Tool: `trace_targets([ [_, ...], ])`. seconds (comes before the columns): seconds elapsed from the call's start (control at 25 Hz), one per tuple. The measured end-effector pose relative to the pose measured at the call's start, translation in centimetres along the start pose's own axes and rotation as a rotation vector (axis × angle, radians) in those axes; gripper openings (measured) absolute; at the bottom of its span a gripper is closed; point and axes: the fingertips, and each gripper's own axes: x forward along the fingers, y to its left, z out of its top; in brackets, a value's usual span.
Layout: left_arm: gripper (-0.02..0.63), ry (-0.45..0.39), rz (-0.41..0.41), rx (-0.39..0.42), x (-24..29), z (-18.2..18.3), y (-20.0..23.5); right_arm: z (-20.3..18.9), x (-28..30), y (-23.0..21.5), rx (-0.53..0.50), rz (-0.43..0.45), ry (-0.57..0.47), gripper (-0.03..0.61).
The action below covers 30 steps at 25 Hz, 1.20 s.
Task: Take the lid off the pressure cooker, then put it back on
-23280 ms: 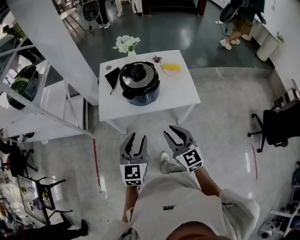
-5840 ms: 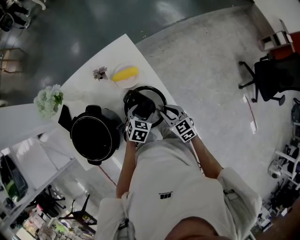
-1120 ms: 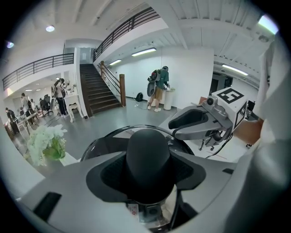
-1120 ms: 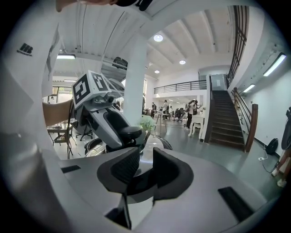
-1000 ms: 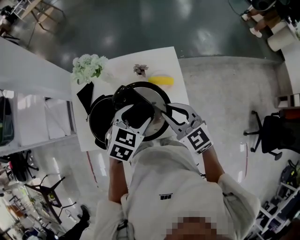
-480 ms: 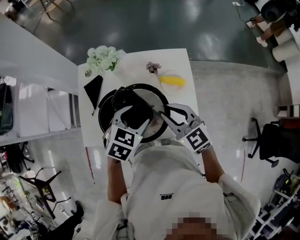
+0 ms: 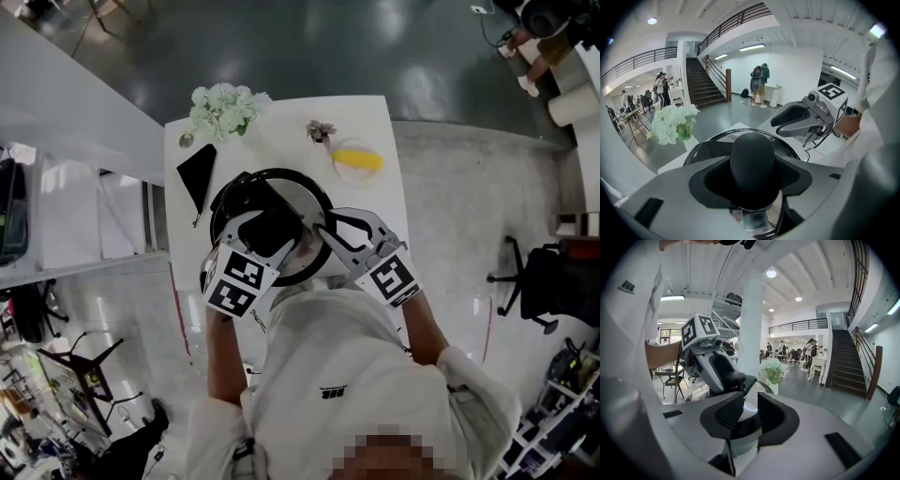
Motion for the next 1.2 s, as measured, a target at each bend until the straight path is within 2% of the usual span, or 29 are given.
trace_targets([
  [0.48, 0.287, 0.06, -0.103, 0.085, -0.6, -2.7, 1.9, 0.0, 2.7, 2.0, 0.041, -0.042, 0.023, 0.095],
  [0.84, 0.287, 0.107, -0.153, 0.126, 0.0, -4.3, 2.4, -0.7, 3.6, 2.6, 0.073, -0.068, 0.044, 0.095],
  [1.2, 0.287, 0.114, -0.189, 0.159, 0.5, -4.9, 2.7, -0.9, 4.1, 2.8, 0.082, -0.072, 0.051, 0.095],
])
